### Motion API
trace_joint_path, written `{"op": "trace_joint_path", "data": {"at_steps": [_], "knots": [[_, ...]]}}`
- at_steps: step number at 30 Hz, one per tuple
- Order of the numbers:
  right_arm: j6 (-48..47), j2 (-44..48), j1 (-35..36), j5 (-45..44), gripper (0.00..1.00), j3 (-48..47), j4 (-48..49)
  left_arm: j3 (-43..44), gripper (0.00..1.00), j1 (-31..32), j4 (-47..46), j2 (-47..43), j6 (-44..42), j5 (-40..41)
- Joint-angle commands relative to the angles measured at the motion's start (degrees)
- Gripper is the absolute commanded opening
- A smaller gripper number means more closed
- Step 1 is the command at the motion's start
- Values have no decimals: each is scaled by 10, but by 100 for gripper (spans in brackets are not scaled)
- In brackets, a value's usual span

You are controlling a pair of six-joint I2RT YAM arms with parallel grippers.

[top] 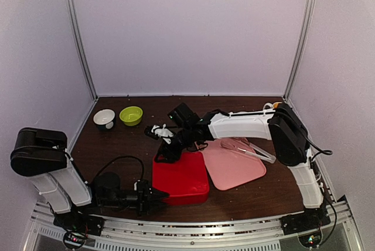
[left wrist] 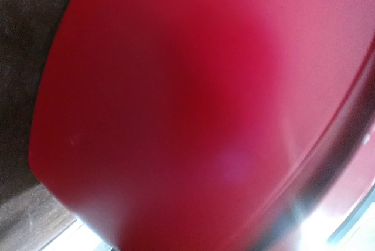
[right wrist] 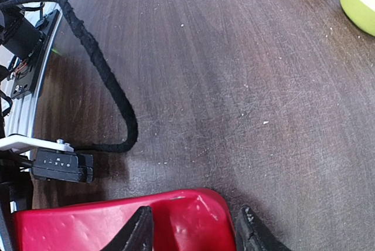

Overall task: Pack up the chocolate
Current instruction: Press the box lid onto the packing box.

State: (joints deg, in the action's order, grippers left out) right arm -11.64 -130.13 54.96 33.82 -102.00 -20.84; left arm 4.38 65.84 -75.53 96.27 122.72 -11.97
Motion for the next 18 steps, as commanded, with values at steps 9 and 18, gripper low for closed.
{"op": "trace_joint_path", "data": {"at_steps": [9, 18], "knots": [[17, -12, 91, 71, 45, 85, -95, 0, 4, -18, 211, 2, -46, 103], [13, -10, 92, 66, 44, 89, -99, 7, 0, -18, 278, -19, -62, 116]]}}
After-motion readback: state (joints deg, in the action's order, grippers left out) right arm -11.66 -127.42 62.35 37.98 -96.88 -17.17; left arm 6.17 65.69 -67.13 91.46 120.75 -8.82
